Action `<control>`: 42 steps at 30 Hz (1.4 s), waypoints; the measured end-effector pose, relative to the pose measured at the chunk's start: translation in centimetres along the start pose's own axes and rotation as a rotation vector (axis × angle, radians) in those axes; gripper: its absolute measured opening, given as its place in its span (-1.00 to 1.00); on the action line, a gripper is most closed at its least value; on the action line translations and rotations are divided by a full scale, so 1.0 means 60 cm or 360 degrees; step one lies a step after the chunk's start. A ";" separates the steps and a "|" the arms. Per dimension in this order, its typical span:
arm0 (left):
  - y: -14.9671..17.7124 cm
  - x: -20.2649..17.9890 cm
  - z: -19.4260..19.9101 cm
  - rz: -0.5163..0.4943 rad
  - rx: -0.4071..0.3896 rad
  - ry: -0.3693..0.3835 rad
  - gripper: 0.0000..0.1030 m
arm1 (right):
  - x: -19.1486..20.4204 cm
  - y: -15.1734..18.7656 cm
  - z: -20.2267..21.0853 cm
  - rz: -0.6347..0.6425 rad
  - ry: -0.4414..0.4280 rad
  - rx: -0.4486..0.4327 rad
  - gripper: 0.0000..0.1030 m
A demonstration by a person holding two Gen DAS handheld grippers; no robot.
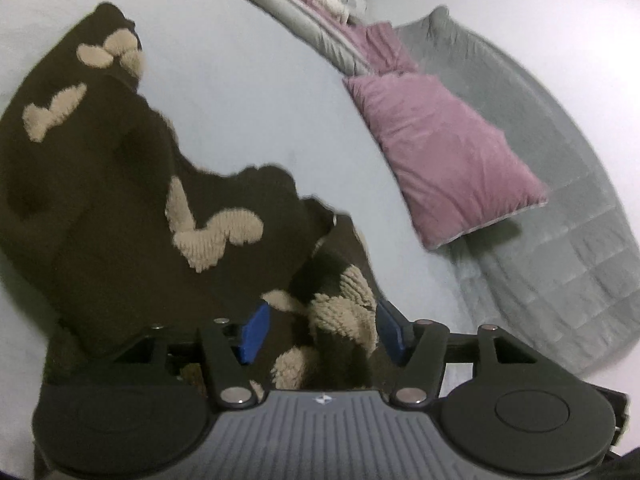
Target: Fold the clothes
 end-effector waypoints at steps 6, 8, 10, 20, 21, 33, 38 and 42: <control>0.016 -0.008 -0.023 -0.0082 0.0119 -0.0046 0.03 | 0.022 0.022 -0.028 0.0079 -0.0051 0.0124 -0.68; 0.022 -0.010 -0.028 -0.0114 0.0134 -0.0108 -0.34 | 0.023 0.025 -0.031 0.0074 -0.0058 0.0136 -0.68; 0.026 -0.010 -0.028 -0.0138 0.0127 -0.0162 -0.58 | 0.020 0.020 -0.034 0.0048 -0.0077 0.0139 -0.67; 0.025 -0.020 0.035 -0.0295 -0.0076 -0.0375 -0.72 | 0.019 -0.019 0.020 0.0121 -0.0192 0.0062 -0.13; 0.024 -0.017 0.044 -0.0315 -0.0105 -0.0425 -0.72 | 0.020 -0.025 0.031 0.0124 -0.0208 0.0029 -0.12; 0.032 0.018 0.143 -0.0380 -0.0288 -0.0843 -0.72 | -0.059 -0.123 0.114 -0.0096 -0.0055 -0.0417 0.14; 0.032 0.030 0.200 -0.0349 -0.0389 -0.0974 -0.72 | -0.108 -0.151 0.115 -0.0254 0.0016 -0.0506 0.14; 0.020 0.049 0.245 -0.0289 -0.0520 -0.1127 -0.72 | -0.130 -0.161 0.096 -0.0322 0.0060 -0.0510 0.17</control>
Point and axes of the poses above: each gripper's, at about its wrist camera, not at the fingertips, and z roughly against the way its jaws point, x to its left, y to its underside, the point moved 4 cm from there along -z, roughly the way its jaws point, and after that the axes turned 2 degrees about y, right-handed, at the moved point
